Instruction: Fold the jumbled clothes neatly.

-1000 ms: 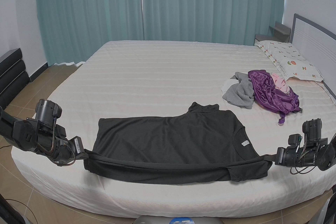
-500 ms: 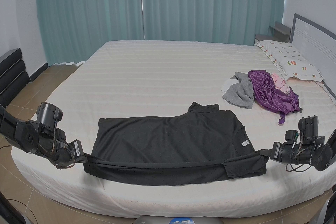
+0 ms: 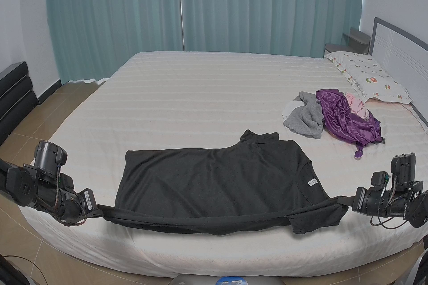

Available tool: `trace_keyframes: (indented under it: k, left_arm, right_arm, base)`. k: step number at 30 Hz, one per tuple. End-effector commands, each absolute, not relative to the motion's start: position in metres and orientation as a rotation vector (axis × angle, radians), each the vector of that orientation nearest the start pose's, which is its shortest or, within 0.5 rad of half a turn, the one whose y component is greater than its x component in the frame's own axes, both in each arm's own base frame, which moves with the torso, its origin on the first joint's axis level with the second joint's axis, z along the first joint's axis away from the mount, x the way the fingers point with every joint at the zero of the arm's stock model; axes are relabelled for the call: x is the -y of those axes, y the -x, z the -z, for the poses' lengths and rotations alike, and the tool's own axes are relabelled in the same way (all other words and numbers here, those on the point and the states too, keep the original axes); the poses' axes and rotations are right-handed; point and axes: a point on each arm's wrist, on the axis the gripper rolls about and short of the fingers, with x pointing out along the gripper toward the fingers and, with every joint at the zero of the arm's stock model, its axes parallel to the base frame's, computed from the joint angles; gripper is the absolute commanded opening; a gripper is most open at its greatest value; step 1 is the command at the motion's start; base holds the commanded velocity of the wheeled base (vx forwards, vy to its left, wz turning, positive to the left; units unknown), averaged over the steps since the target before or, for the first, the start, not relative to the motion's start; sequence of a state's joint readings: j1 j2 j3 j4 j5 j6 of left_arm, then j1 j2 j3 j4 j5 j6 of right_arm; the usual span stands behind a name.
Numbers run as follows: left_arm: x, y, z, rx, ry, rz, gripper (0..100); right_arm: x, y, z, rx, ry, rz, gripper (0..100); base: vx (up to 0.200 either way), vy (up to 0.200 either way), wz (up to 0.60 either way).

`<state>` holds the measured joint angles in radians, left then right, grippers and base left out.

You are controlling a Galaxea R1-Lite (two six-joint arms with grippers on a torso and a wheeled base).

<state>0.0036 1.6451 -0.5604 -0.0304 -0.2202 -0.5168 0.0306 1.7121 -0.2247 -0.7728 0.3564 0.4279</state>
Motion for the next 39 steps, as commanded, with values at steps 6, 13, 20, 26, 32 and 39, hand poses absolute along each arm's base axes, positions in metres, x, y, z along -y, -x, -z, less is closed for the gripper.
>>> trace_keyframes:
  k: [6, 13, 20, 26, 32, 39]
  left_arm:
    - [0.004, -0.247, -0.082, -1.101, 0.595, -0.083, 0]
    - [0.006, -0.286, -0.058, -1.123, 0.593, -0.087, 0]
    - [0.006, -0.313, -0.035, -1.143, 0.591, -0.095, 0]
    - [0.006, -0.329, -0.023, -1.146, 0.615, -0.114, 0]
    - [0.007, -0.335, -0.021, -1.139, 0.63, -0.114, 100]
    - [0.008, -0.338, -0.028, -1.117, 0.685, -0.138, 100]
  right_arm:
    - [-0.015, -0.237, -0.051, -0.81, -0.531, -0.202, 0]
    - [-0.019, -0.277, -0.025, -0.856, -0.534, -0.19, 0]
    - [-0.02, -0.3, -0.006, -0.883, -0.535, -0.179, 0]
    - [-0.02, -0.318, 0.013, -0.904, -0.54, -0.171, 0]
    - [-0.021, -0.326, 0.019, -0.9, -0.543, -0.175, 0]
    - [-0.02, -0.318, -0.002, -0.859, -0.613, -0.169, 100]
  base:
    - [0.0, 0.0, 0.0]
    - [0.0, 0.0, 0.0]
    - [0.0, 0.0, 0.0]
    - [0.0, 0.0, 0.0]
    - [0.0, 0.0, 0.0]
    - [0.0, 0.0, 0.0]
